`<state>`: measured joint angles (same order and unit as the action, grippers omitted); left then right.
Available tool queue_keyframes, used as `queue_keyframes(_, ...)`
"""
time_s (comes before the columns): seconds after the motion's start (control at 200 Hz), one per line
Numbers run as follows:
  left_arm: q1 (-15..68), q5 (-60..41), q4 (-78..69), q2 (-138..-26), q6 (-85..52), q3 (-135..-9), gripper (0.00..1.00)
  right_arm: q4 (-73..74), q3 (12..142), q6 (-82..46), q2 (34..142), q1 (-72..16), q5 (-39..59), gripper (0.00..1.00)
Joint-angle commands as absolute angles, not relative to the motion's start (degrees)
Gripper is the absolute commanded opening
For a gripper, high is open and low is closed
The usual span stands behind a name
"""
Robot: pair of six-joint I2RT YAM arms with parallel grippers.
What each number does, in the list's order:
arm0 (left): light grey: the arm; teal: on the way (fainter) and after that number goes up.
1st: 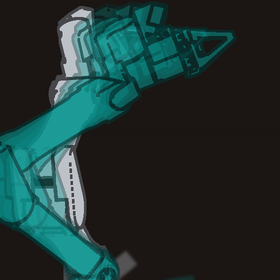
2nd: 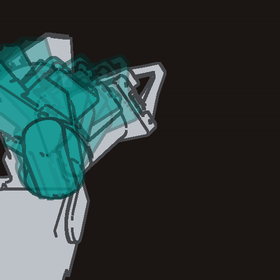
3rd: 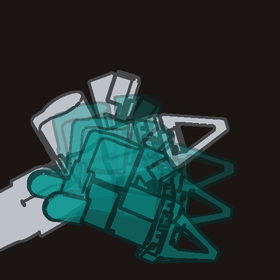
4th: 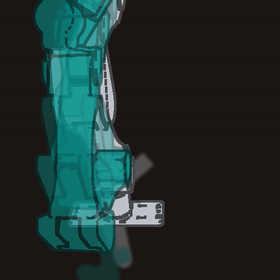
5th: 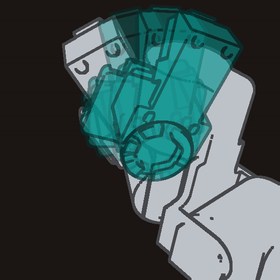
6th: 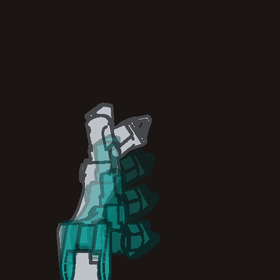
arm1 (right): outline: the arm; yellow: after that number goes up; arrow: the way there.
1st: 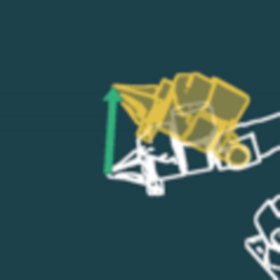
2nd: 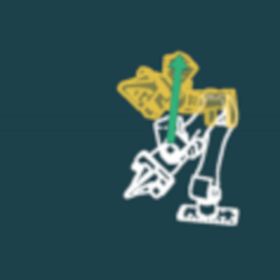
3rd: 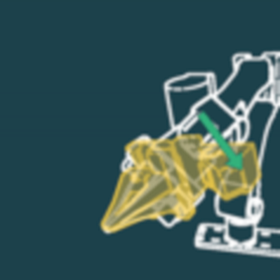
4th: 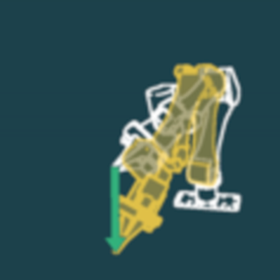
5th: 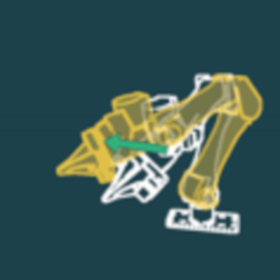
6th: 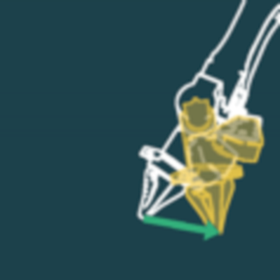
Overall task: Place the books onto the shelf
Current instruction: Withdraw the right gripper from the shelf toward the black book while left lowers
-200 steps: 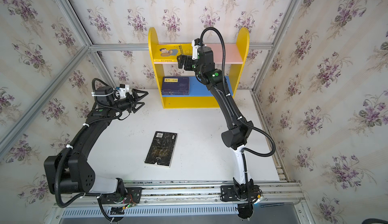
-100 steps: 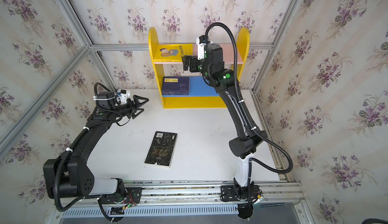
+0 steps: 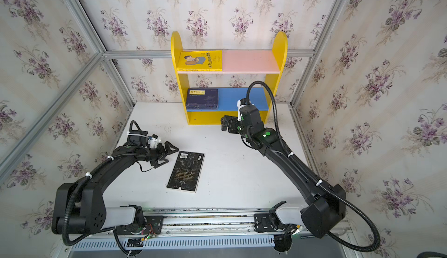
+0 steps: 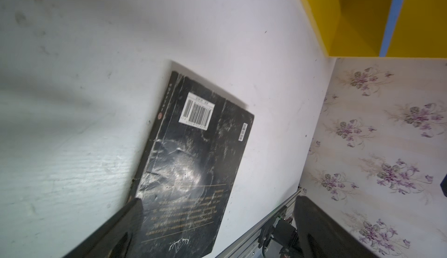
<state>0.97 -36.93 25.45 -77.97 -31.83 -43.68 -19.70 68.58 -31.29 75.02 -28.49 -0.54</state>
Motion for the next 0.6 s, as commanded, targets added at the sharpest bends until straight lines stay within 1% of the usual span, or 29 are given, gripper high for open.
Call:
queue_keyframes(0.0, 2.6, -33.8, 27.3, -79.5, -28.3, -42.2, 0.99, -16.4, 65.2, -36.9, 75.9, -29.0, 1.4, 0.94)
queue_keyframes(0.105, 4.3, -31.6, 27.9, -81.1, -27.3, -40.9, 0.99, -16.1, 62.5, -38.5, 79.2, -29.9, 5.9, 0.95)
queue_keyframes(0.14, 4.7, -31.0, 28.0, -81.3, -27.2, -40.3, 0.99, -15.7, 61.8, -38.1, 80.2, -32.9, 6.6, 0.95)
queue_keyframes(0.265, 5.1, -29.6, 28.0, -81.5, -26.6, -39.0, 0.99, -15.0, 61.0, -36.9, 84.7, -35.8, 9.1, 0.94)
queue_keyframes(0.475, 5.7, -30.4, 27.9, -84.0, -26.9, -39.7, 0.98, -16.8, 64.5, -34.7, 93.4, -37.5, 15.2, 0.89)
queue_keyframes(0.595, 7.4, -31.9, 27.8, -86.4, -26.8, -40.7, 0.98, -21.4, 67.5, -32.3, 98.3, -37.7, 16.6, 0.81)
